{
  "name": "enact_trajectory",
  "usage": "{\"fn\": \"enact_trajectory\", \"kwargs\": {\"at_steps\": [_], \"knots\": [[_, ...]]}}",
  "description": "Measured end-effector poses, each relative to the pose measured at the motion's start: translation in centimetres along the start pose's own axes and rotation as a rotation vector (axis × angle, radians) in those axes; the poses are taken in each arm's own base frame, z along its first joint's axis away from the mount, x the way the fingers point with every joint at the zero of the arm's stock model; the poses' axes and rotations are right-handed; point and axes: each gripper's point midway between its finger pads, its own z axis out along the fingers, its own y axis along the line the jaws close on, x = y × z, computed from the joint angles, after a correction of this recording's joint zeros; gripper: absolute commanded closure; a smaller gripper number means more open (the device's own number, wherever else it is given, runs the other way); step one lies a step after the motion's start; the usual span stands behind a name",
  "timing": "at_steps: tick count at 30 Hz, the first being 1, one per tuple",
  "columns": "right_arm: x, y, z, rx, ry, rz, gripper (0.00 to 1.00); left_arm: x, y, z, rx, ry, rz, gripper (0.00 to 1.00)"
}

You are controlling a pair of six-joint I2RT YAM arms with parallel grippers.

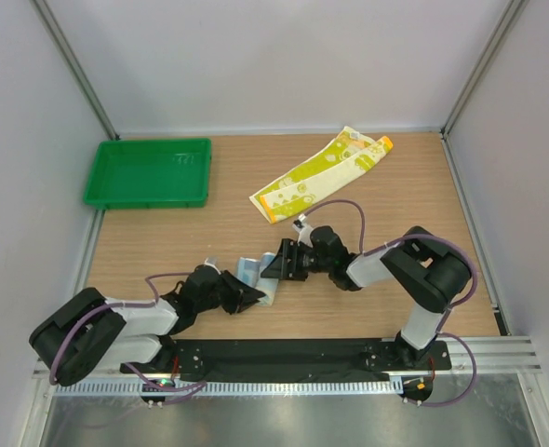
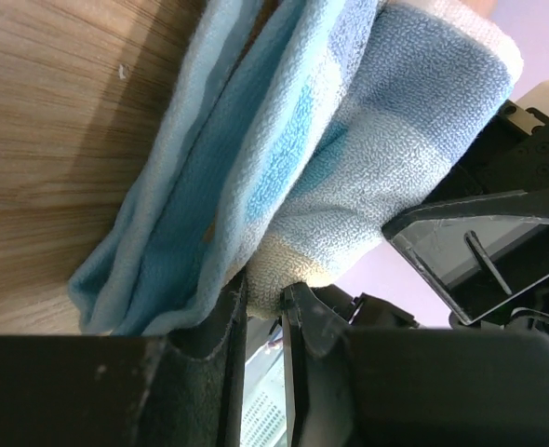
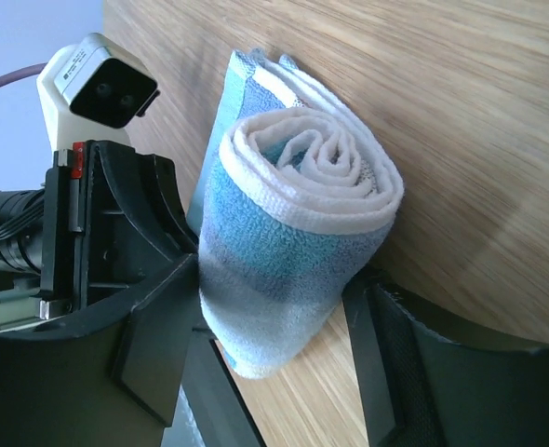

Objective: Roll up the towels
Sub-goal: Roll the towel

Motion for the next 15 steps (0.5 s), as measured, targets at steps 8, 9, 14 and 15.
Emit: {"fn": "enact_trajectory", "kwargs": {"at_steps": [8, 9, 14, 15], "knots": [[0.38, -0.34, 0.76, -0.002, -0.003, 0.014, 0.59, -0.06, -0.16, -0.06, -0.001, 0.002, 0.013, 1.0], [0.43, -0.39, 0.79, 0.002, -0.003, 0.018, 0.64, -0.15, -0.17, -0.15, -0.005, -0.005, 0.022, 1.0], [0.48, -0.4, 1.05, 0.03, 0.009, 0.028, 0.74, -0.56, -0.16, -0.73, -0.043, -0.036, 0.072, 0.97], [0.38, -0.36, 1.14, 0.042, 0.015, 0.031, 0.75, -0.68, -0.25, -0.87, -0.051, -0.044, 0.088, 0.94]]}}
